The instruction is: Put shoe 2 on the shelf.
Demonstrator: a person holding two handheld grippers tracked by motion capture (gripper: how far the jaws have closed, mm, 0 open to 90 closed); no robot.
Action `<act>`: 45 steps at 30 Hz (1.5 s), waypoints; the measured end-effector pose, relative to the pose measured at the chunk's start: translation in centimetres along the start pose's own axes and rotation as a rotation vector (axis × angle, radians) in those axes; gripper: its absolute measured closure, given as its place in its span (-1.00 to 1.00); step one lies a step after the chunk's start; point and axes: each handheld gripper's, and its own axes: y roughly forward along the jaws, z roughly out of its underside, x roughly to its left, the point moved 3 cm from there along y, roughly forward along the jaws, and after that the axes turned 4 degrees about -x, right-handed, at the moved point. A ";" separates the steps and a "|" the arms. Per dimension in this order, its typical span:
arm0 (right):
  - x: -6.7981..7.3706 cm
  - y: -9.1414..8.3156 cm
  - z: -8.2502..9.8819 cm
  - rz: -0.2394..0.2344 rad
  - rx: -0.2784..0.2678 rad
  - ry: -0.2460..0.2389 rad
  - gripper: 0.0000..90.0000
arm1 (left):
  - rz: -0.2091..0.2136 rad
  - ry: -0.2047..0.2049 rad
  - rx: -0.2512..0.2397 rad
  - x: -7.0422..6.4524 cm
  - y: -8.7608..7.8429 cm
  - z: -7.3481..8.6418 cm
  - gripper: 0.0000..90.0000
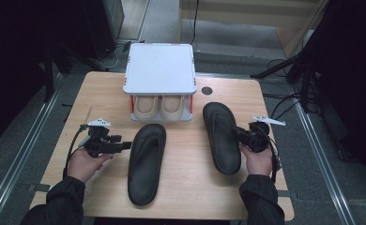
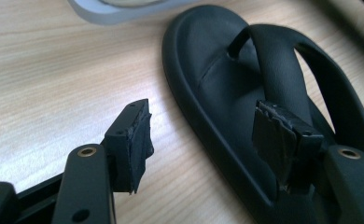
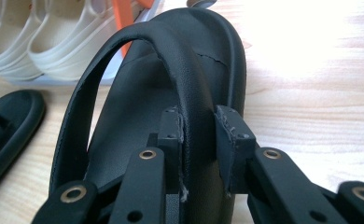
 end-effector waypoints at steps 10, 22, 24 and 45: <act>1.7 -1.5 1.7 -0.021 0.004 -0.015 0.64 | -0.013 0.005 0.005 0.3 0.5 -0.7 -0.16; 4.3 -2.1 4.5 -0.054 0.031 -0.027 0.64 | -0.019 0.049 0.015 -0.1 0.6 -0.8 -0.01; 4.7 -1.9 4.7 -0.058 0.038 -0.035 0.64 | -0.023 0.044 0.020 -0.1 0.6 -0.7 0.06; 8.9 1.9 5.8 -0.133 0.114 -0.101 0.63 | 0.014 0.038 0.095 0.2 1.7 -0.4 0.87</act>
